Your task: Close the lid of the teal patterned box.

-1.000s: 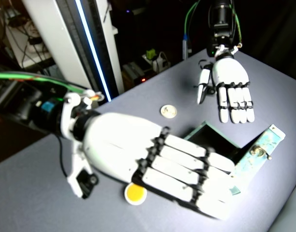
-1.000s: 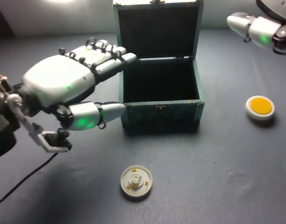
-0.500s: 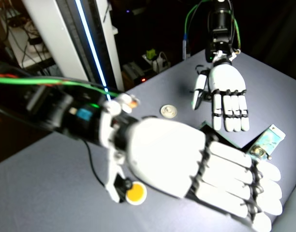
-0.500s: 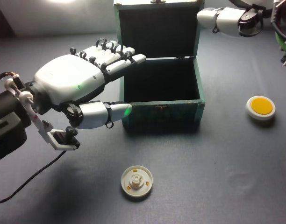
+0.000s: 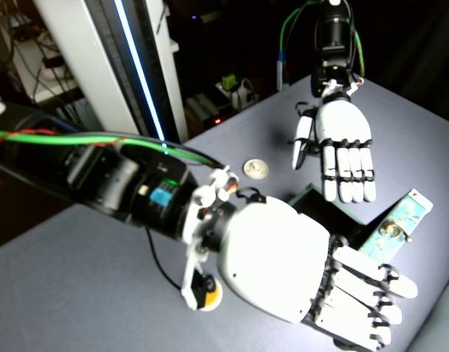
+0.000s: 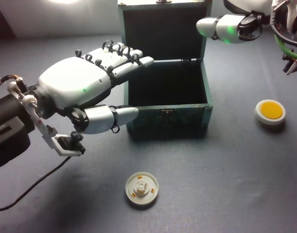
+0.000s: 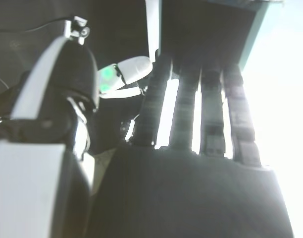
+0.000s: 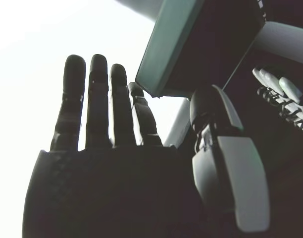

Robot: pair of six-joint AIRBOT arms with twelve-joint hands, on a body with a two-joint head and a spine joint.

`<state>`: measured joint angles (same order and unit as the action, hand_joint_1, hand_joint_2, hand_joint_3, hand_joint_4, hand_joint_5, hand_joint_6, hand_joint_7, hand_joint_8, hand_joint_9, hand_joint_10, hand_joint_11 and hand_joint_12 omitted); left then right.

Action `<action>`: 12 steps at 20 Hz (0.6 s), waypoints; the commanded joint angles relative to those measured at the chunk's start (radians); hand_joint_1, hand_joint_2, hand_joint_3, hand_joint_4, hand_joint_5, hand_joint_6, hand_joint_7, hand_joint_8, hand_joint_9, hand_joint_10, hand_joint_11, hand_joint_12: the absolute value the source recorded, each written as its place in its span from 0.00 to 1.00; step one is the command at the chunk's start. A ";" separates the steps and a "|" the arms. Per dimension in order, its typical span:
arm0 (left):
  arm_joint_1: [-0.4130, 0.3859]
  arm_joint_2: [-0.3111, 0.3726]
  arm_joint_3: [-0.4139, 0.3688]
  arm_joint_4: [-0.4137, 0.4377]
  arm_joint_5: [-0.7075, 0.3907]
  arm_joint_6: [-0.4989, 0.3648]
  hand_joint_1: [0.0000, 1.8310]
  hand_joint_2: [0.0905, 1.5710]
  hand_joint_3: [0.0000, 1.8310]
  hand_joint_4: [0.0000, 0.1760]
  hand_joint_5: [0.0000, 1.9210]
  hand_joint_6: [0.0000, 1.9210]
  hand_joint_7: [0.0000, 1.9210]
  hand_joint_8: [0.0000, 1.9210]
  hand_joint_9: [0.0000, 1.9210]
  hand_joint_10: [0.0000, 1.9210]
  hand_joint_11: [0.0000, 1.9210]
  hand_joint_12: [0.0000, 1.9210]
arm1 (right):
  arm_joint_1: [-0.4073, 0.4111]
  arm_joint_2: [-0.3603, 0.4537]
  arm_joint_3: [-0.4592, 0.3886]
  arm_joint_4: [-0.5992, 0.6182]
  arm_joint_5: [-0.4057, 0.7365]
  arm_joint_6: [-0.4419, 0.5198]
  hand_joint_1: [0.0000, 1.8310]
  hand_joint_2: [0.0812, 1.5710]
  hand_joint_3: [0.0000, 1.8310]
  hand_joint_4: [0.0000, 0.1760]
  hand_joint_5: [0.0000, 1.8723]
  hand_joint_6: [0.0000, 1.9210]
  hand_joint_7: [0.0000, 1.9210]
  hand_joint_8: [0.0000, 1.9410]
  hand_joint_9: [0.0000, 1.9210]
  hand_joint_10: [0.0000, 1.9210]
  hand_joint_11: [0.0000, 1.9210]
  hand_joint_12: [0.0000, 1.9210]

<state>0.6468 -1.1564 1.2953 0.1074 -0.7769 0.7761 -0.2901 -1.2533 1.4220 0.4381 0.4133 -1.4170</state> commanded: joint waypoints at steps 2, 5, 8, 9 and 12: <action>-0.010 -0.001 0.004 -0.013 -0.120 -0.009 0.09 0.89 0.00 0.28 0.01 0.00 0.00 0.00 0.00 0.00 0.00 0.00 | 0.015 0.007 0.007 -0.008 0.101 0.004 0.14 0.87 0.00 0.00 0.18 0.03 0.21 0.01 0.18 0.11 0.00 0.81; -0.008 0.000 0.005 -0.013 -0.123 -0.014 0.10 0.90 0.00 0.22 0.00 0.00 0.00 0.00 0.00 0.00 0.00 0.00 | 0.014 0.016 0.002 -0.008 0.101 0.007 0.14 0.88 0.00 0.00 0.27 0.06 0.32 0.02 0.16 0.45 0.03 0.92; 0.000 0.004 0.000 -0.013 -0.152 -0.023 0.08 0.90 0.00 0.33 0.00 0.00 0.00 0.00 0.00 0.00 0.00 0.00 | 0.003 0.042 -0.023 -0.012 0.115 0.007 0.14 0.89 0.00 0.00 0.15 0.39 0.31 0.32 0.22 0.66 0.15 0.93; 0.002 0.005 -0.001 -0.013 -0.154 -0.024 0.09 0.90 0.00 0.33 0.00 0.00 0.00 0.00 0.00 0.00 0.00 0.00 | 0.001 0.045 -0.025 -0.012 0.118 0.007 0.14 0.88 0.00 0.00 0.14 0.44 0.29 0.39 0.22 0.67 0.16 0.94; 0.008 0.005 -0.005 -0.013 -0.162 -0.028 0.09 0.90 0.00 0.35 0.00 0.00 0.00 0.00 0.00 0.00 0.00 0.00 | -0.014 0.065 -0.050 -0.019 0.136 0.007 0.13 0.88 0.00 0.00 0.12 0.52 0.25 0.46 0.21 0.68 0.15 0.94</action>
<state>0.6559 -1.1564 1.2934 0.1081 -0.8108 0.7547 -0.3126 -1.1931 1.3705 0.4347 0.4290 -1.4113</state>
